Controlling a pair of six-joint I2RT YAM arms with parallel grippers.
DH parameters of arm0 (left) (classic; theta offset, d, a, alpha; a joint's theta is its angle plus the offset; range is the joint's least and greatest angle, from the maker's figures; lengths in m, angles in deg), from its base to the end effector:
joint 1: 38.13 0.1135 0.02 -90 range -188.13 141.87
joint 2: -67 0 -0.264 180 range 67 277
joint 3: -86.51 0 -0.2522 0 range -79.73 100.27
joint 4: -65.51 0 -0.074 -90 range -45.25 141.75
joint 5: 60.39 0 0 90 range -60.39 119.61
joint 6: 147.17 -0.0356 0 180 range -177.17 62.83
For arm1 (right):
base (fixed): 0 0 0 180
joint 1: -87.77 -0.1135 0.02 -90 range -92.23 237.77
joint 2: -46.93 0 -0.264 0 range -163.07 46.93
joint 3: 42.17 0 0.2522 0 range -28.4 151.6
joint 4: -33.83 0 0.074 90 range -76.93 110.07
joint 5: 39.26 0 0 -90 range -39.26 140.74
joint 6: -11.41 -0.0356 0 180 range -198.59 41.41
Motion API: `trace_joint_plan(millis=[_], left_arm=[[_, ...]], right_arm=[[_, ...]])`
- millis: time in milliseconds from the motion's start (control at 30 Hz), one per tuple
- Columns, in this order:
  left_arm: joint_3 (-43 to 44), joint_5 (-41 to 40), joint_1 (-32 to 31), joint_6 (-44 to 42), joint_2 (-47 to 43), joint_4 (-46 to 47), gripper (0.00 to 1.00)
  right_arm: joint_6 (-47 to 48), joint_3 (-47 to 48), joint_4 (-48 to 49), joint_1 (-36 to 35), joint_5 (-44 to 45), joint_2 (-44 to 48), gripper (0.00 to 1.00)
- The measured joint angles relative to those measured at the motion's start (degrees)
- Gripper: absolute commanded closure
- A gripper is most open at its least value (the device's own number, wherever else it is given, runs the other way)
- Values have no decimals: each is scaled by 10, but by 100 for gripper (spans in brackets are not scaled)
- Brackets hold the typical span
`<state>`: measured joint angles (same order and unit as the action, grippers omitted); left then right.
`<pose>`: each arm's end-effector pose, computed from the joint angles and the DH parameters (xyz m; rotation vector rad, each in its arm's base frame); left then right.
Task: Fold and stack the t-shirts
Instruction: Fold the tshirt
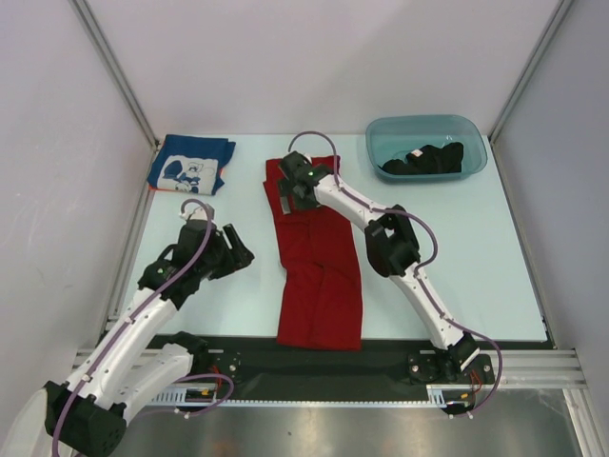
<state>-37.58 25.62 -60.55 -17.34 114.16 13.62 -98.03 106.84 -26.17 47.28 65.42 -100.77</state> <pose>0.1578 -0.0624 0.2706 -0.3937 2.3350 -0.4598 0.4254 0.3513 0.1677 -0.3743 2.5175 0.0722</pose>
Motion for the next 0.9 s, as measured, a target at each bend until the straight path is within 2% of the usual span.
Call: trace_joint_plan(millis=[133, 367, 500, 700, 800, 900], left_arm=[[-20, 16, 0, 9, -5, 3, 30], [-44, 42, -1, 26, -19, 4, 29], [-61, 57, -8, 42, -28, 6, 25], [-113, 94, -53, 89, -10, 47, 25], [-124, 101, -91, 113, 15, 59, 25], [-125, 109, -112, 135, 31, 75, 27]], right_arm=[[6, 45, 10, 9, -4, -30, 1], [10, 188, 20, 28, -9, -115, 3], [-13, 178, 65, 58, -55, -111, 0], [-30, 155, 97, 107, -126, -84, 0], [-41, 110, 80, 120, -147, -26, 0], [-50, 29, 46, 119, -165, 85, 0]])
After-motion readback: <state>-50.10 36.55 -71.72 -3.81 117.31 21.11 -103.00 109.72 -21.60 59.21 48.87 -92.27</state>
